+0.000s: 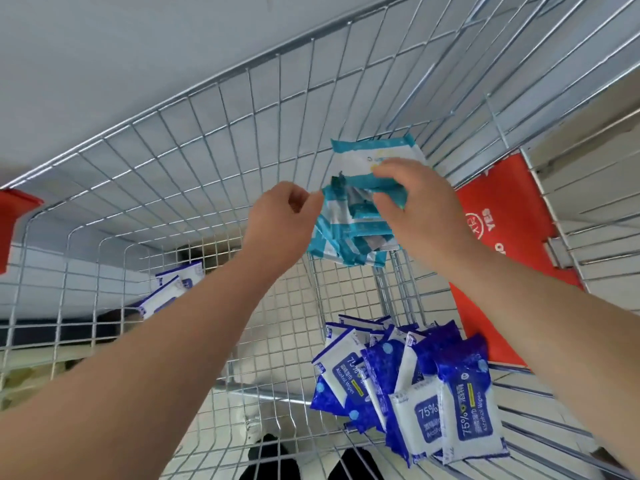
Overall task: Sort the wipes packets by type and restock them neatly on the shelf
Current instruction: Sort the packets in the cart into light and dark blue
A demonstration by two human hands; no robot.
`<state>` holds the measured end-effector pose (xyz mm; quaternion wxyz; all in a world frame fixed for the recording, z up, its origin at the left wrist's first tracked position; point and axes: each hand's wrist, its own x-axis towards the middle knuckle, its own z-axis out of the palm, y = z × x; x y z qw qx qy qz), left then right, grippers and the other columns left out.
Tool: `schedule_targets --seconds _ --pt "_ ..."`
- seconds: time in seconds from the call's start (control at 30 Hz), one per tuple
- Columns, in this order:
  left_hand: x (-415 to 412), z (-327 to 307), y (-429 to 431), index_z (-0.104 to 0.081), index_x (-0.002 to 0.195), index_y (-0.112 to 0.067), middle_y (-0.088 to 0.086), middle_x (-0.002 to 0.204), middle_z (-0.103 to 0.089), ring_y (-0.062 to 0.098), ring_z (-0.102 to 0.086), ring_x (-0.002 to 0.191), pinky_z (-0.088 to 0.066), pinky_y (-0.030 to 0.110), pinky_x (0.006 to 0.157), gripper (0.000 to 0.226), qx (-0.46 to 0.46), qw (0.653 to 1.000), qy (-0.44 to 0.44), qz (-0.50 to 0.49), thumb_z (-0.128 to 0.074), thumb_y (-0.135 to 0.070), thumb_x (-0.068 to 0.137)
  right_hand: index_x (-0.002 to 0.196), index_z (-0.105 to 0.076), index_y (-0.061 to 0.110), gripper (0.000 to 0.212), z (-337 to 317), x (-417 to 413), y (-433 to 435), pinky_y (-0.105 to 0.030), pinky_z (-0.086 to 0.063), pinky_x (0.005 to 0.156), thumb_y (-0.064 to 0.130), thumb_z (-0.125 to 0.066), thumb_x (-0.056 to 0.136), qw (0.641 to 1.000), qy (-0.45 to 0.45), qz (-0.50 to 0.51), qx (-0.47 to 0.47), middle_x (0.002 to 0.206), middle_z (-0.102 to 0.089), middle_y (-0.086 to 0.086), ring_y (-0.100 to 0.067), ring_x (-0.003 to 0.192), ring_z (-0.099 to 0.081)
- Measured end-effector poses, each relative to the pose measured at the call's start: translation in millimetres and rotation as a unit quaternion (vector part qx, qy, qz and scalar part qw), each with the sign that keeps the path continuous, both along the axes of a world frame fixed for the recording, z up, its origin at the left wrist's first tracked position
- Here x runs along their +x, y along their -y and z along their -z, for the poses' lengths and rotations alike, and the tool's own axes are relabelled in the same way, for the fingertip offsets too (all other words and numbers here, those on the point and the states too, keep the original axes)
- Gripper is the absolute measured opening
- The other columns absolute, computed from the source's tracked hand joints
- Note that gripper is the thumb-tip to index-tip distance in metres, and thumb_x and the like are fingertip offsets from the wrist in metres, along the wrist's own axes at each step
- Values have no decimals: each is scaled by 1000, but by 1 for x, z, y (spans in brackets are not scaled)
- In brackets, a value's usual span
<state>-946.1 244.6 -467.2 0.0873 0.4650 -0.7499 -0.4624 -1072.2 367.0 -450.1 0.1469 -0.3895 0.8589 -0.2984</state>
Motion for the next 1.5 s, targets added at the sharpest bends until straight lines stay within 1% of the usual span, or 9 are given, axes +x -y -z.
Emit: schedule_targets --seconds 0.1,0.37,0.57,0.77,0.97,1.07,1.2,1.37,1.5 --pt "67 6 19 -60 89 -23 -12 84 -64 10 -61 76 -47 25 67 11 -67 994 74 43 -58 -34 91 123 -60 11 33 7 46 19 -25 -32 100 12 -58 91 997 10 -73 13 128 -58 -4 -20 122 -48" --pt "231 80 88 -55 122 -13 10 119 -59 28 -55 106 -42 36 90 41 -52 934 340 96 -66 -30 87 142 -40 20 52 81 171 84 -30 -29 108 25 -56 93 954 136 -199 180 146 -42 -2 -19 134 -36" --pt "245 124 92 -53 121 -12 7 111 -62 27 -59 102 -40 26 79 50 33 949 303 77 -75 -30 81 130 -48 11 55 142 223 117 -29 -42 89 21 -71 80 927 225 -171 245 125 -55 -9 -23 113 -52" --pt "237 144 96 -40 121 -4 7 105 -60 25 -59 95 -47 38 84 60 47 965 256 -28 -76 -28 80 123 -49 12 48 163 245 128 -34 -52 77 14 -71 80 919 336 -91 187 109 -64 -7 -21 94 -63" --pt "231 127 91 -59 117 -15 -5 93 -67 6 -62 78 -43 15 58 35 194 967 162 -12 -71 -25 86 106 -56 16 29 132 219 119 -24 -56 63 5 -67 82 893 415 -70 163 97 -67 -4 -18 85 -67" --pt "215 93 78 -48 125 -19 -8 102 -65 7 -64 89 -50 24 74 57 234 968 92 -13 -79 -24 77 108 -59 16 30 99 187 97 -33 -59 72 6 -69 81 876 443 -74 176 96 -70 -10 -22 83 -70" --pt "178 45 47 -35 137 -28 -13 108 -64 5 -68 88 -56 30 81 93 245 968 34 32 -89 -24 62 113 -63 16 33 39 132 50 -33 -57 81 5 -68 83 861 449 -117 210 101 -71 -12 -26 92 -70" --pt "123 -8 -7 -55 102 -30 -8 88 -71 -4 -65 62 -51 11 60 52 211 967 52 135 -86 -44 62 105 -66 20 26 -31 62 -22 -21 -49 59 12 -72 81 865 391 -141 283 78 -71 4 -14 69 -65" --pt "85 -23 -58 -57 105 -19 4 72 -74 10 -68 56 -52 23 53 55 257 936 88 225 -83 -46 65 104 -65 17 25 -53 28 -72 -39 -54 81 18 -73 80 862 283 -204 369 92 -72 -5 -27 87 -67"
